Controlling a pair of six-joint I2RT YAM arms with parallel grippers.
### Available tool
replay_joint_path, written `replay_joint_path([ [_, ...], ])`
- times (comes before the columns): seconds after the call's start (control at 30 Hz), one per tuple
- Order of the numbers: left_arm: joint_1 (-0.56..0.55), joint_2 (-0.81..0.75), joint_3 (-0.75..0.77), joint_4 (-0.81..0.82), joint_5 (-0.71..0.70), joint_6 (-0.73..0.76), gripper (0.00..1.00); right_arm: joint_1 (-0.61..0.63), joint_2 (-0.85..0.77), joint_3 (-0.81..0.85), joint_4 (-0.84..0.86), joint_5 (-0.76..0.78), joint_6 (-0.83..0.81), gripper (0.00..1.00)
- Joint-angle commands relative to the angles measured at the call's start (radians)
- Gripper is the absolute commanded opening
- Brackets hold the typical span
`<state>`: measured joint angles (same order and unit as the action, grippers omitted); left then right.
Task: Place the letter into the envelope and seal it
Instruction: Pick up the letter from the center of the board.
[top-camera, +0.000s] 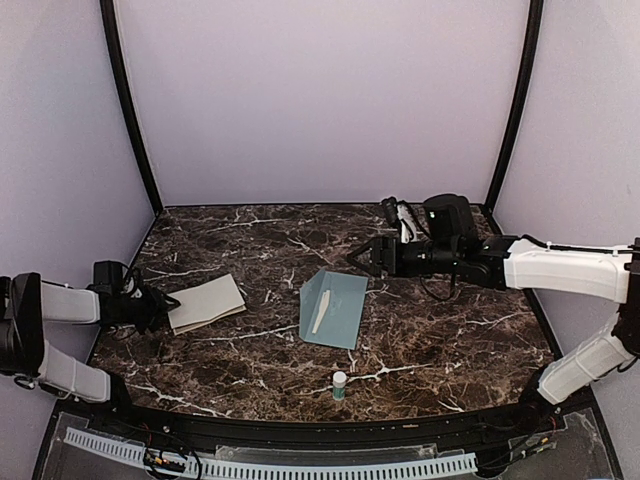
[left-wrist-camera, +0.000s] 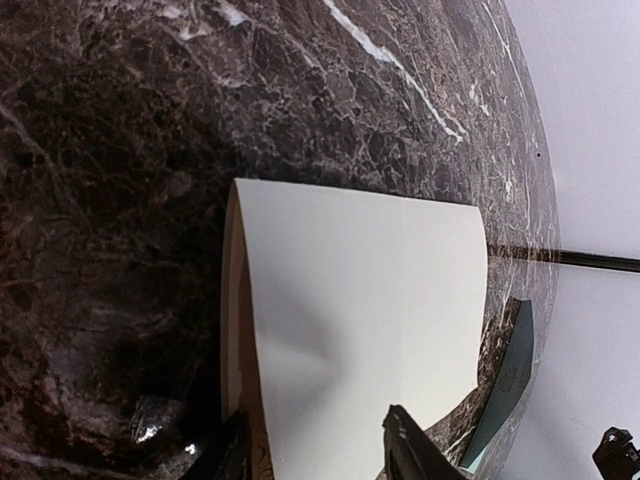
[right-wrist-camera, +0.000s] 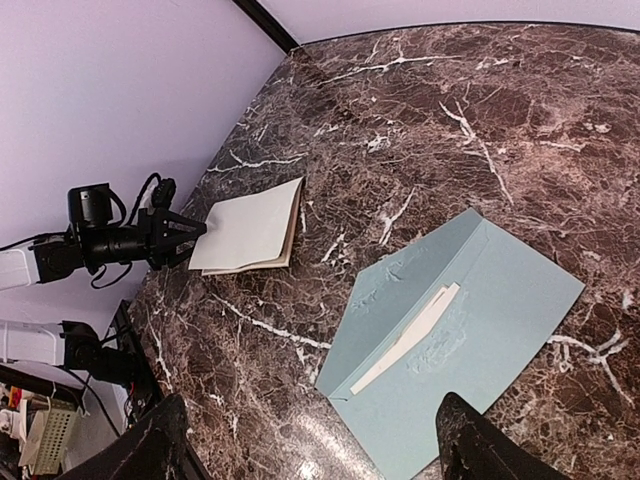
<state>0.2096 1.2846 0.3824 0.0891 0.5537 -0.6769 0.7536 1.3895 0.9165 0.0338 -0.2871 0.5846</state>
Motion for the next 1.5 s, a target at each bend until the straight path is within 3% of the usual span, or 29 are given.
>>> replay_joint_path([
  [0.0, 0.005, 0.016, -0.023, 0.055, 0.020, -0.015, 0.42, 0.008, -0.006, 0.039, -0.007, 0.016, -0.009, 0.82],
  [0.17, 0.007, 0.022, -0.030, 0.074, 0.022, -0.027, 0.30, 0.010, -0.004, 0.042, -0.010, 0.020, -0.009, 0.82],
  [0.33, 0.005, -0.004, -0.036, 0.066, 0.023, -0.032, 0.05, 0.010, -0.011, 0.040, -0.018, 0.026, -0.007, 0.82],
  [0.4, 0.007, -0.031, -0.032, 0.060, 0.028, -0.023, 0.00, 0.010, -0.020, 0.039, -0.021, 0.034, -0.009, 0.82],
  [0.6, 0.006, -0.183, 0.015, 0.043, 0.116, 0.035, 0.00, 0.010, -0.050, 0.049, -0.030, 0.044, -0.021, 0.82],
  [0.8, -0.022, -0.261, 0.203, -0.112, 0.322, 0.185, 0.00, 0.010, -0.064, 0.091, -0.042, 0.033, -0.070, 0.83],
  [0.97, -0.175, -0.289, 0.406, -0.296, 0.336, 0.316, 0.00, 0.010, -0.063, 0.164, -0.088, -0.004, -0.124, 0.83],
  [1.3, -0.481, -0.254, 0.639, -0.298, 0.392, 0.298, 0.00, 0.012, -0.105, 0.259, -0.173, -0.102, -0.224, 0.83],
  [1.47, -0.666, -0.175, 0.783, -0.406, 0.364, 0.346, 0.00, 0.014, -0.098, 0.319, -0.240, -0.184, -0.289, 0.85],
])
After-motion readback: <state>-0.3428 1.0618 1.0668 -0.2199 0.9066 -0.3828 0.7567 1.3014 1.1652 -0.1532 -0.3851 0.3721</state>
